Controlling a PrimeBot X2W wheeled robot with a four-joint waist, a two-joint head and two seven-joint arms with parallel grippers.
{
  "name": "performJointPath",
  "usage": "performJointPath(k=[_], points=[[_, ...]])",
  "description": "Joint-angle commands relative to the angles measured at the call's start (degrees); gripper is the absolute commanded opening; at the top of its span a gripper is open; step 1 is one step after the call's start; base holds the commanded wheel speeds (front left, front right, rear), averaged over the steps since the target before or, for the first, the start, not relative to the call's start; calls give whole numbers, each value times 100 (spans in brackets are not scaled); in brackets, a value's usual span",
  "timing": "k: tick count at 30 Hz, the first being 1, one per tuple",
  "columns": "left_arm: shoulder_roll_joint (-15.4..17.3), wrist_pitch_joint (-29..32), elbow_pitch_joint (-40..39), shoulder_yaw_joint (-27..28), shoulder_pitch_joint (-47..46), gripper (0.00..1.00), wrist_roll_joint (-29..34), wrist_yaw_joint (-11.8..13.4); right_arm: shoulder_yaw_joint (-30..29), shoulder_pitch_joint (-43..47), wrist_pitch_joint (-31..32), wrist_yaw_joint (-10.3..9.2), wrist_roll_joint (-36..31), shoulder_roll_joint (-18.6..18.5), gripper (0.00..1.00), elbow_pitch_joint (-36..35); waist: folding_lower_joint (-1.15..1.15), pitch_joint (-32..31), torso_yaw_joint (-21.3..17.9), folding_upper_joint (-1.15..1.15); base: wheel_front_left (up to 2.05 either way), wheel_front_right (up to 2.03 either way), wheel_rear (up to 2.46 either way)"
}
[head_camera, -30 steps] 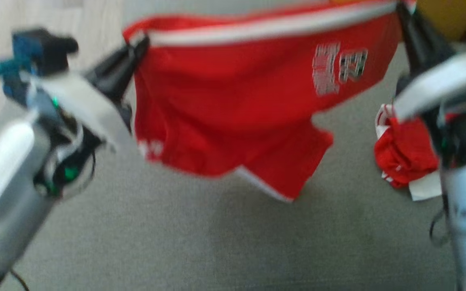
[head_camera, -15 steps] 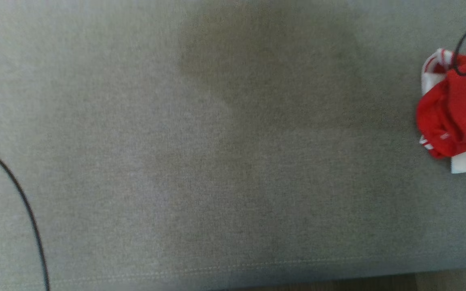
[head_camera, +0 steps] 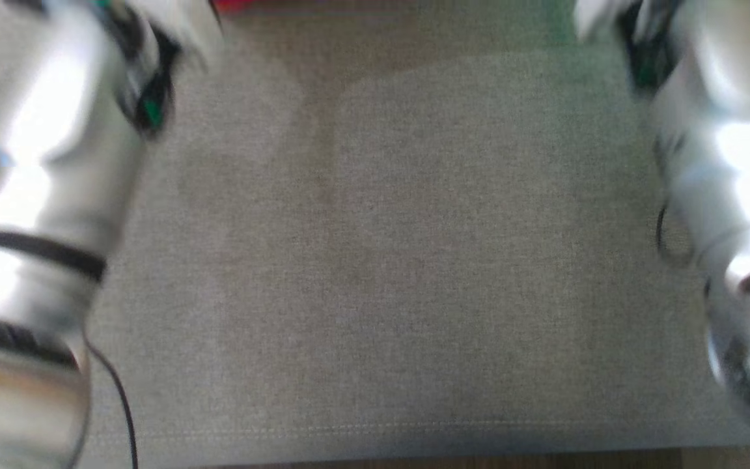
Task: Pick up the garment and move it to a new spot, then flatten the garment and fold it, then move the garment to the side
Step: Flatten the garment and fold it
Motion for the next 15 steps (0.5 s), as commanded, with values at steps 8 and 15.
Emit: performJointPath(k=[8,15], points=[[431,-44,-769,-579,1493,0,19,-34,846,1113,129,-5,522,-86,0,257,0,-834,18,0,0,0,0],[665,-44,-1153,-1177,2369,0,35,-35,1910,1913,709,-5,1100,-460,0,-54,0,-1377,-46,0,0,0,0]])
